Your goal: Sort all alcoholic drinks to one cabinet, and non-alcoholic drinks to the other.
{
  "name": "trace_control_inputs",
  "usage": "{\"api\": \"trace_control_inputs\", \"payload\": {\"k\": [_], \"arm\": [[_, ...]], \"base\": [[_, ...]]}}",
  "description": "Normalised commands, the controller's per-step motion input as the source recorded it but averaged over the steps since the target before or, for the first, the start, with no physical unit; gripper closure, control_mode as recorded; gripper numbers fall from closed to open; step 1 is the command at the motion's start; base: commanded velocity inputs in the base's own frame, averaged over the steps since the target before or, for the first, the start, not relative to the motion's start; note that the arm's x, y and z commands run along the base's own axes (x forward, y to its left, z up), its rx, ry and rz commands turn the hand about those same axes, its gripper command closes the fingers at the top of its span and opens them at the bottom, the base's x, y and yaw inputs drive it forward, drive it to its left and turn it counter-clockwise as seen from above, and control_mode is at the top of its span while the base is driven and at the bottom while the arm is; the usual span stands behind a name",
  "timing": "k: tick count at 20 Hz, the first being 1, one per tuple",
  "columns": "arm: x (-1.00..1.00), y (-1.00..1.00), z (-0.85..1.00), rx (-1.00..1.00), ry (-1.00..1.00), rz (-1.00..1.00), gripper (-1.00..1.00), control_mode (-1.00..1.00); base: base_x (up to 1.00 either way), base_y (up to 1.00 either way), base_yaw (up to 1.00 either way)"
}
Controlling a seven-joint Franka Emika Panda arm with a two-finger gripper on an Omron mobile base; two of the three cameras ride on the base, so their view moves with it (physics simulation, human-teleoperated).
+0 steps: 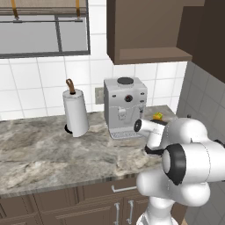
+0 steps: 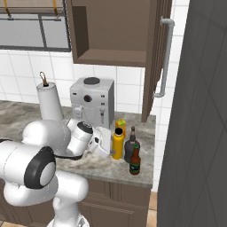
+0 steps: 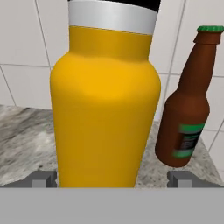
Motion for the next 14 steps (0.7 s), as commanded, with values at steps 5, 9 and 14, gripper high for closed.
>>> {"api": "trace_control_inputs", "payload": {"k": [5,9,14], "arm": [[0.08,-0.11,-0.04,0.00,0.05,0.00,-1.00,-1.00],[0.09,-0.10,-0.07,0.00,0.07,0.00,-1.00,-1.00],[0.10,-0.03,-0.08,0.00,0.11,0.00,1.00,-1.00]], "base": [[0.00,0.00,0.00],[0.00,0.00,0.00],[0.00,0.00,0.00]]}}
